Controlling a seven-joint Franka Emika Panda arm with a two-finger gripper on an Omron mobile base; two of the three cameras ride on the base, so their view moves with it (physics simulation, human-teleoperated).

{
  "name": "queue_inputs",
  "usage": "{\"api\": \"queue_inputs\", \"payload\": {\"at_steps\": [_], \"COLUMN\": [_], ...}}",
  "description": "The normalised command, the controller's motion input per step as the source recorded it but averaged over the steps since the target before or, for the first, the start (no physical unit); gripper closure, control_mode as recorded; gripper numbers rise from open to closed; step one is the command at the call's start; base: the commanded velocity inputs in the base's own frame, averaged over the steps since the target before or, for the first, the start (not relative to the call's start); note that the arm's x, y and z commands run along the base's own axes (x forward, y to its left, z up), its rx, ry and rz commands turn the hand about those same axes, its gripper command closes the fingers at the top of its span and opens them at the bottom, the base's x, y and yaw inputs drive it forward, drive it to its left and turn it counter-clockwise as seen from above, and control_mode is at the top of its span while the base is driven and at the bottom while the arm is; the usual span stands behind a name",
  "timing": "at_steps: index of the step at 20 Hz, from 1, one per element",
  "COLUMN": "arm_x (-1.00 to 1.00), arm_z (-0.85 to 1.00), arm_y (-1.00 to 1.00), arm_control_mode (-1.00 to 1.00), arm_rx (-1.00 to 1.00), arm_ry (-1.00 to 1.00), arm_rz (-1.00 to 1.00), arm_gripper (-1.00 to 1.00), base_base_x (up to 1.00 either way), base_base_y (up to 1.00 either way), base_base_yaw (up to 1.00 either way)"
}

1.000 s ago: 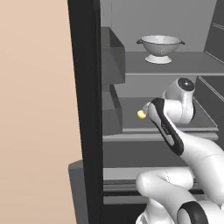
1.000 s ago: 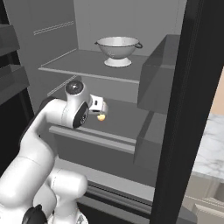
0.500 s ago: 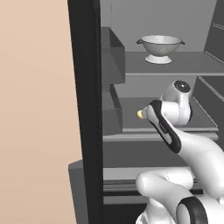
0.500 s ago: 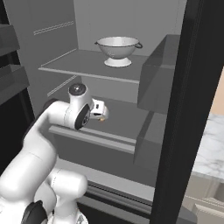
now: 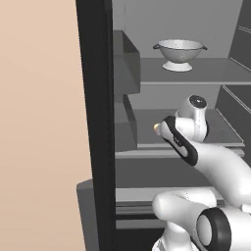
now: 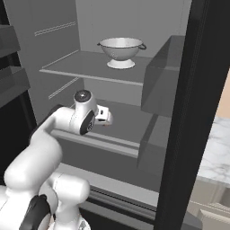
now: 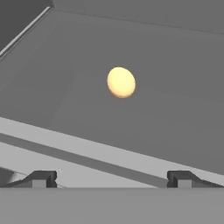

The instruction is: Pick the egg and butter from the fridge and place them by the bowl for mixing.

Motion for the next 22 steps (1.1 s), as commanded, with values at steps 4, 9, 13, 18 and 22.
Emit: {"api": "queue_inputs", "payload": {"at_steps": [4, 9, 13, 18, 22], "arm_x": [0.42, 0.51, 0.44, 0.40, 0.43], "arm_z": [-0.06, -0.02, -0.06, -0.19, -0.30], "arm_y": [0.04, 0.00, 0.00, 0.00, 0.00], "arm_control_mode": [-1.00, -1.00, -1.00, -1.00, -1.00], "arm_rx": [0.00, 0.00, 0.00, 0.00, 0.00], "arm_ry": [0.00, 0.00, 0.00, 0.00, 0.01], "arm_rz": [0.00, 0.00, 0.00, 0.00, 0.00], "arm_gripper": [-1.00, -1.00, -1.00, -1.00, -1.00], "base_base_x": [0.00, 0.00, 0.00, 0.00, 0.00], "base_base_y": [0.00, 0.00, 0.00, 0.00, 0.00], "base_base_yaw": [0.00, 0.00, 0.00, 0.00, 0.00]}}
